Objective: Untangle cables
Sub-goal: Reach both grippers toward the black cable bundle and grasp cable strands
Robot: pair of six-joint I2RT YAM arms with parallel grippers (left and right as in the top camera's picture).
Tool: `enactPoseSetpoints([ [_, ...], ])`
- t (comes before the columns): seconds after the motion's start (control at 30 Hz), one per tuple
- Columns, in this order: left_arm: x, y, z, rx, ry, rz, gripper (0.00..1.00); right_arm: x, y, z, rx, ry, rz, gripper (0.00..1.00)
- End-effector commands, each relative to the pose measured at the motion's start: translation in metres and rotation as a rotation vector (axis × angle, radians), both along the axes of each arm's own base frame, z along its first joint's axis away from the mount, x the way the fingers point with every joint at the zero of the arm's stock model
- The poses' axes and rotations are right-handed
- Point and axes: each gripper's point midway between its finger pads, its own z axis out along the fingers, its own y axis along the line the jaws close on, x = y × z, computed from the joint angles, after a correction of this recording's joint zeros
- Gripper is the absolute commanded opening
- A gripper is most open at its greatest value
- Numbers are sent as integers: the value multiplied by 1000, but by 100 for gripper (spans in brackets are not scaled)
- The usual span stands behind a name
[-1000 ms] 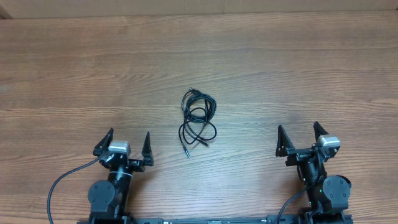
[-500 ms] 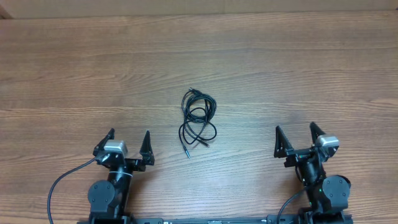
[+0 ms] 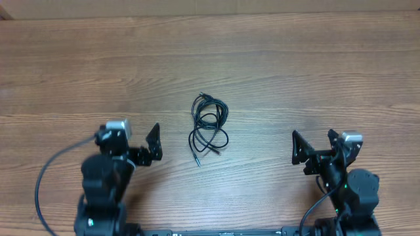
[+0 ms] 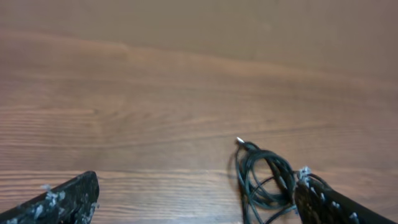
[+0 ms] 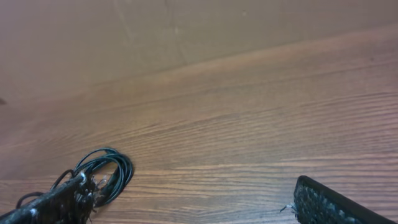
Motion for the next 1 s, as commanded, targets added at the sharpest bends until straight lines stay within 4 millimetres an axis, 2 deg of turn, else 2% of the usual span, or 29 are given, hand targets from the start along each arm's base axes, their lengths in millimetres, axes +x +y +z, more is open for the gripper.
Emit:
enactPoseSetpoints([
  [0.0, 19, -18, 20, -47, 55, -88, 100, 6, 5, 22, 12, 13, 26, 100],
  [0.27, 70, -50, 31, -126, 238, -249, 100, 23, 23, 28, 40, 175, 118, 100],
  [0.37, 86, -57, 27, -136, 308, -288, 100, 30, 26, 25, 46, 254, 129, 100],
  [0.47, 97, -64, 13, -94, 381, -317, 100, 33, 26, 16, 46, 359, 127, 100],
  [0.6, 103, -72, -9, 2, 480, -335, 100, 37, 26, 3, 47, 481, 123, 100],
  [0.8, 99, -72, -26, 167, 589, -317, 100, 42, 26, -13, 47, 574, 119, 100],
  [0.97, 100, -77, -29, 127, 598, -307, 100, 43, 26, -16, 47, 583, 120, 100],
])
